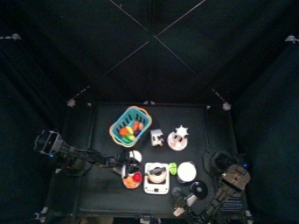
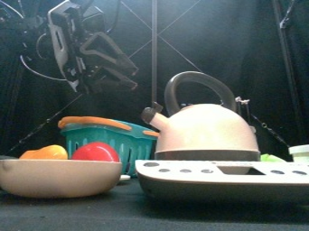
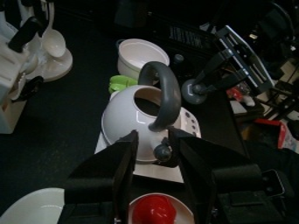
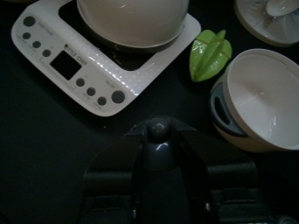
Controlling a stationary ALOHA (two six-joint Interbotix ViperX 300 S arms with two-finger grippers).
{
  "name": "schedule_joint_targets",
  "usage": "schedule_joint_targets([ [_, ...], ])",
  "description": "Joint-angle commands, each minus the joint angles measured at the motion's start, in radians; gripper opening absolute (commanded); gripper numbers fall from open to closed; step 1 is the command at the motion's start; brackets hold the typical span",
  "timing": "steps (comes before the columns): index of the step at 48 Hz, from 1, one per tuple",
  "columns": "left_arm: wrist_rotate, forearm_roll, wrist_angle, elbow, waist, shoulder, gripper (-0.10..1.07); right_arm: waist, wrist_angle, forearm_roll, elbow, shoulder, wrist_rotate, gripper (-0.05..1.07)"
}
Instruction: Place kettle lid on table
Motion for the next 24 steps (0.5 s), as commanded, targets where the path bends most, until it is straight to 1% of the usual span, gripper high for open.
schedule_joint_targets([
  [1,0.002,0.000,-0.005,-0.012,0.003,-0.014,0.75,-0.008,0.000,-0.002,-0.003,-0.020,0.003,0.63],
  [24,0.002,-0.002,-0.005,-0.009,0.003,-0.018,0.75,-0.012,-0.006,0.005,0.003,-0.020,-0.008,0.83],
])
